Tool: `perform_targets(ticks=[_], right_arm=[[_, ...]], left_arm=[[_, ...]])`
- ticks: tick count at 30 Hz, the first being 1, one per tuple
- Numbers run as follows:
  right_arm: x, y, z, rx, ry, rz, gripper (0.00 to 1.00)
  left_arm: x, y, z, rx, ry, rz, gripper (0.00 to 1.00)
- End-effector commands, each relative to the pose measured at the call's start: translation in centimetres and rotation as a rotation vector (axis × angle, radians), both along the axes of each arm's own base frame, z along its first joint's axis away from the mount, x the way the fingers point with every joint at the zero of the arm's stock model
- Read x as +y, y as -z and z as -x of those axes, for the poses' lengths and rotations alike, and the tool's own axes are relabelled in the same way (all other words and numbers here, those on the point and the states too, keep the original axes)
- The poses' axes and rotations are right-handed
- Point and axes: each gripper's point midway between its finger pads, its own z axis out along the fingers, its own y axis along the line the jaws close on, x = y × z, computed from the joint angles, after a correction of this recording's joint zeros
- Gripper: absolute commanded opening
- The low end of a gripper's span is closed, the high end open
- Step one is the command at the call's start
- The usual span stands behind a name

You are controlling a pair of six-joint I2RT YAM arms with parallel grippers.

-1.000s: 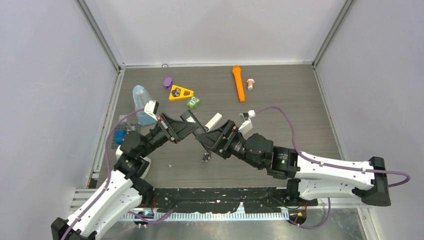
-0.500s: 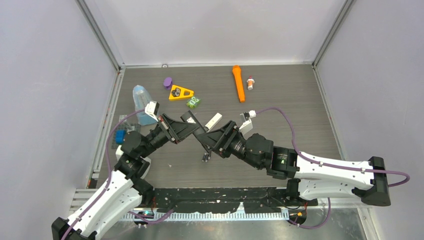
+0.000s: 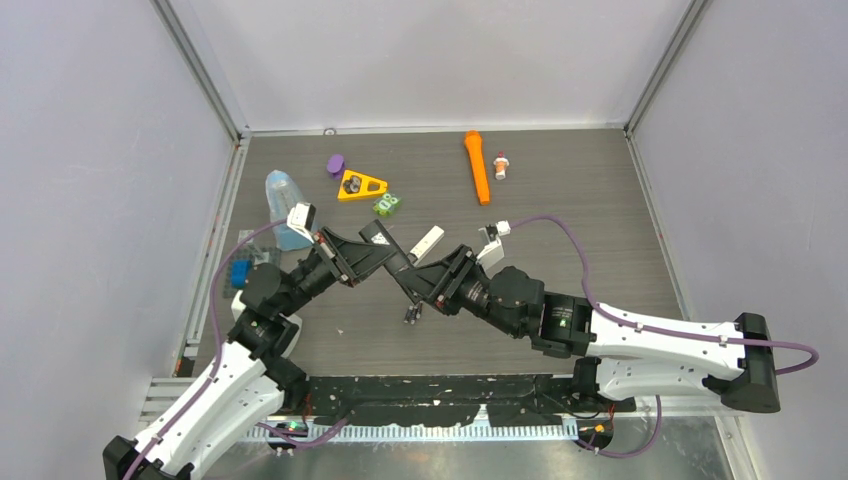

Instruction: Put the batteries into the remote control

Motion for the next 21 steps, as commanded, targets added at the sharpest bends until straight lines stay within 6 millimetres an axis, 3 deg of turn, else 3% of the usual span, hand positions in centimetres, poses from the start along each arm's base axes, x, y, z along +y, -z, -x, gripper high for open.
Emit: perform_targets(ticks=[1, 4, 8, 9, 13, 18, 21], right_arm=[[0.3, -1.1, -0.2, -0.005, 0.004, -0.055, 0.35], [0.6, -1.3, -0.2, -0.019, -0.003, -0.063, 0.36], [0.2, -1.8, -0.3, -0.036, 0.008, -0.069, 0.55], [0.1, -1.8, -0.4, -0.040, 0.017, -0.068, 0.64], [-1.2, -1.7, -0.7, -0.059, 0.051, -0.065, 0.79], [-3.1, -0.5, -0.8, -0.083, 0.078, -0.026, 0.85], [-5.1, 1.5, -1.0, -0.067, 0.118, 0.057, 0.84]], left_arm=[[0.3, -1.5, 0.2, -0.068, -0.017, 0.026, 0.00], [0.3, -1.6, 0.1, -0.066, -0.018, 0.029, 0.00], [0.3, -1.4, 0.1, -0.064, -0.019, 0.025, 0.00], [0.3, -1.3, 0.0, -0.065, -0.021, 0.022, 0.00], [0.4, -1.0, 0.0, -0.078, -0.031, 0.008, 0.00], [1.0, 0.5, -0.6, -0.081, -0.078, -0.069, 0.00], [2.0, 2.1, -1.0, -0.088, -0.140, -0.172, 0.00]])
